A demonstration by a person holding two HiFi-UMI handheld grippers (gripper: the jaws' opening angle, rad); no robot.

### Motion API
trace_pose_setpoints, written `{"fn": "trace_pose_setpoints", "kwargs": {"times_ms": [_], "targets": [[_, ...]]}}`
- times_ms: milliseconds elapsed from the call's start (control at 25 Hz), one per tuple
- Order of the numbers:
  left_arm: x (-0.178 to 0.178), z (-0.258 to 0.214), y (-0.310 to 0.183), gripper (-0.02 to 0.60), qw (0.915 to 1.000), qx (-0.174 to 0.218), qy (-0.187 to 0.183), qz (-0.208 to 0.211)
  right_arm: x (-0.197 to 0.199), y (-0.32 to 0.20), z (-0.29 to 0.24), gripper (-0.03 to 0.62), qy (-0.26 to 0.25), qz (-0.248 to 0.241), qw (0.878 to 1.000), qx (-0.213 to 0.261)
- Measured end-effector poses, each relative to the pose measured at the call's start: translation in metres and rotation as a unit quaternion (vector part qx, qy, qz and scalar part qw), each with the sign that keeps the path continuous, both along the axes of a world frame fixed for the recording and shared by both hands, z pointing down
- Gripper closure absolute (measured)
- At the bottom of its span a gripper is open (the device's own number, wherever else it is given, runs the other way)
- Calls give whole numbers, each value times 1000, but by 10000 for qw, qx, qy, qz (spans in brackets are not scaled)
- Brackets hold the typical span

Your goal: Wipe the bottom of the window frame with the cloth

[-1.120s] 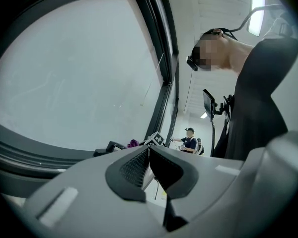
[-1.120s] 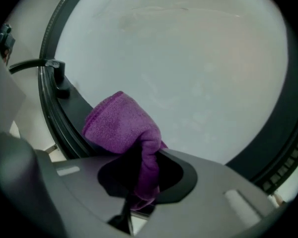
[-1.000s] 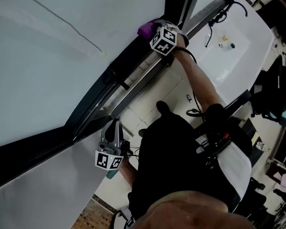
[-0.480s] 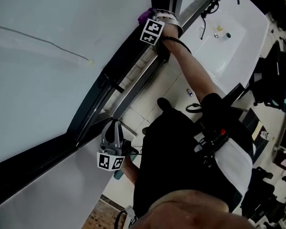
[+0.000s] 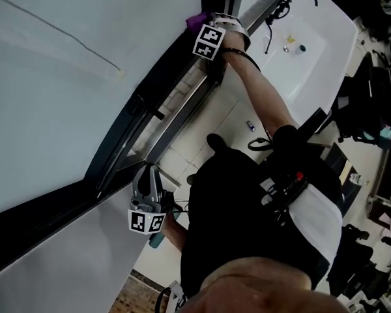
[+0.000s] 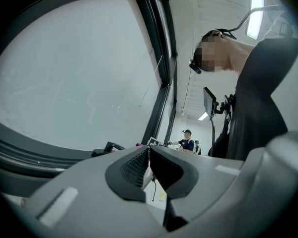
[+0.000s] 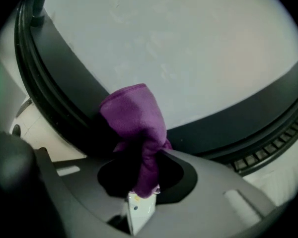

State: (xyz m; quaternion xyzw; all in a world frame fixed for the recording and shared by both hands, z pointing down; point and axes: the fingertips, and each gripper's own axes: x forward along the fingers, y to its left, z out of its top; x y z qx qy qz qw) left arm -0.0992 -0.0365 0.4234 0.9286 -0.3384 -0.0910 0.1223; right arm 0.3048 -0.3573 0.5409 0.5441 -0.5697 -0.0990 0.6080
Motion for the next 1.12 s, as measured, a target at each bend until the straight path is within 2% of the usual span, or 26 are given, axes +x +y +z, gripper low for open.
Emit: {"fn": "trace_pose_setpoints", "kwargs": {"times_ms": [80,200,280,320,360,440,560,600,640,760,800,840,920,960,1040,1120], "targets": [[-7,2,2,577,10000,-1,41,-27,2,23,3,531,-163,79,9996,-197],[-16,4,2,577,9999,5,92,-50,-9,67,4,531,-1123,131,9930,-338],[-19,4,4,577,9999,20,142,-43,-29,98,2,531,-2100,47,9770,-361],[-21,3,6,577,9999,27,163,-35,-44,114,3,530,-2657,-44,9633,-385],[-23,3,8,577,9998,32,182,-22,-60,131,6,530,-3249,-150,9447,-422],[-25,2,12,577,9997,40,223,48,-94,164,16,530,-4353,-329,8981,-528],[-30,1,16,577,9994,55,290,180,-146,216,24,530,-5530,-640,8279,-685],[-34,1,18,577,9993,62,318,192,-167,232,24,530,-5913,-785,7993,-731],[-40,1,19,577,9992,66,347,185,-192,247,23,530,-6319,-926,7654,-792],[-63,8,26,577,9989,46,451,107,-274,288,16,530,-7367,-1278,6547,-1106],[-71,12,29,577,9988,35,492,69,-302,300,13,530,-7575,-1391,6260,-1224],[-79,15,32,577,9985,26,540,25,-327,311,9,530,-7721,-1506,6028,-1335],[-90,19,41,577,9978,24,652,-71,-370,330,-3,530,-7905,-1733,5671,-1536],[-95,19,45,577,9974,31,705,-119,-387,337,-11,530,-7954,-1843,5538,-1630],[-105,17,57,577,9965,51,802,-214,-416,353,-27,530,-7950,-2092,5404,-1794],[-119,16,69,577,9952,85,930,-298,-440,369,-44,530,-7881,-2366,5368,-1866]]}}
